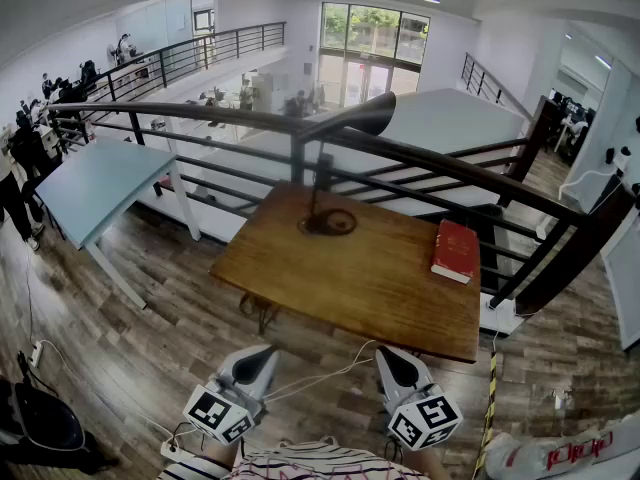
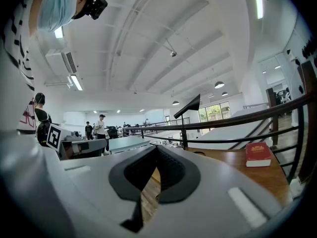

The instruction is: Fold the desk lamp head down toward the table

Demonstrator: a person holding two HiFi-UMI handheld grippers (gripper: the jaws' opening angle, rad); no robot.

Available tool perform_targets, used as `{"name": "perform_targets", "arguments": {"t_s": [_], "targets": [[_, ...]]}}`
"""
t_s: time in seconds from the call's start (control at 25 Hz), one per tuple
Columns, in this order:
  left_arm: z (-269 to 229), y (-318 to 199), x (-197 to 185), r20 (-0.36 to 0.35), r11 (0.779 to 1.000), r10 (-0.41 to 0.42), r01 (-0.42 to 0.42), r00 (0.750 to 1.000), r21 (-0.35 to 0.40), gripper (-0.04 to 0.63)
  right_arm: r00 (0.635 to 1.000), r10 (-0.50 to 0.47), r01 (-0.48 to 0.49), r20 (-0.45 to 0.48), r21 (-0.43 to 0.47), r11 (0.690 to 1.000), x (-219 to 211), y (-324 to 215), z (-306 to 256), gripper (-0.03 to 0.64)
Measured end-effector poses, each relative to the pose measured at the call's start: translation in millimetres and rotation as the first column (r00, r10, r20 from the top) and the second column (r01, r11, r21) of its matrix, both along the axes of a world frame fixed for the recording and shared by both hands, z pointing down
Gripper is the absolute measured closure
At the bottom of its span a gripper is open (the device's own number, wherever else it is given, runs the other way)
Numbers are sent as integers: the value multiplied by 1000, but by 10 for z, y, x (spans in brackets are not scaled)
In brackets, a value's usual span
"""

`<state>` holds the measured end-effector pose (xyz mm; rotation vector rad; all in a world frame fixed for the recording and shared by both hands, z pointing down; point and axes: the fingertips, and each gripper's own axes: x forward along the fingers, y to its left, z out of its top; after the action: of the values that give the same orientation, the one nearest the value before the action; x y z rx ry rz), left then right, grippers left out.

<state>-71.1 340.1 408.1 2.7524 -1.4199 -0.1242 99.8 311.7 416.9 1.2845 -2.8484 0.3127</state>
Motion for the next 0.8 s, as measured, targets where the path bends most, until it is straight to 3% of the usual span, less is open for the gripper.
{"name": "perform_targets", "arguments": {"t_s": [0.28,0.36,0.4,0.52,0.8], "targets": [[54,-284,317,12,998,-64,63,998,31,592,999,-17,16,36,39,999,375,-273,25,590],[94,-340,408,5,997,-72,72,997,24,479,999,-17,16,35,27,1000,451,-317,79,536],[117,-353,446,7,997,-76,76,997,20,452,999,-19,19,36,23,1000,480,-332,100,505],[189,-380,539,13,996,-85,85,996,13,425,999,-24,24,43,12,1000,557,-388,133,412],[329,-646,571,6,996,-89,89,996,-21,353,998,-40,40,42,17,999,550,-639,197,362]]}}
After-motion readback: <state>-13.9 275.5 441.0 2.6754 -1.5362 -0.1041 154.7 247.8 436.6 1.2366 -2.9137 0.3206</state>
